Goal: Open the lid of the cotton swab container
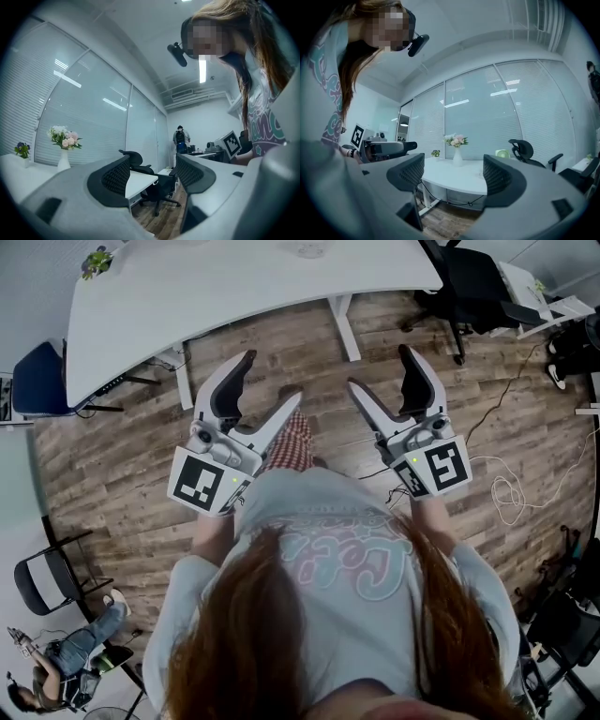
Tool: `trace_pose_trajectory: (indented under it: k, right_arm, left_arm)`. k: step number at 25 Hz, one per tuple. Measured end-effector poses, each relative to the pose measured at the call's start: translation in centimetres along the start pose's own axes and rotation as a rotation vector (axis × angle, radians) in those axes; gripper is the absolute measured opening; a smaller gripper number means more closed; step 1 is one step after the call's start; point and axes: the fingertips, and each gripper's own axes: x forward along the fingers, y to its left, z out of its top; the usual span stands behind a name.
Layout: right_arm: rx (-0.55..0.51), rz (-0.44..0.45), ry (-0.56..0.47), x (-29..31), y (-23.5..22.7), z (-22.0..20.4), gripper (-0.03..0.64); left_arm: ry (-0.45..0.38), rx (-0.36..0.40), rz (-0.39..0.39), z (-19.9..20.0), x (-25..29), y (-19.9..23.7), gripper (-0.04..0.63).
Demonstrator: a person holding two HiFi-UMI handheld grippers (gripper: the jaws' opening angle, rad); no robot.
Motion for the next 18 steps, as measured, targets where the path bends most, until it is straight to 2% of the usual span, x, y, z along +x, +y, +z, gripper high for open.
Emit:
trace_pose_trajectory:
  k: [8,18]
  right_arm:
    - [-0.021,-0.021,0.011,2.5,-2.5,-0.4,0.38]
    - [-0.023,-0.045,0.006,9.1,-7.7,-1.5,0.38]
  left_arm:
    - [-0.014,-0.001,-0.045,-0.6,3.4,3.0,0.279]
    - [-0.011,-0.005,-0.073,-2.7,9.3,9.3,0.279]
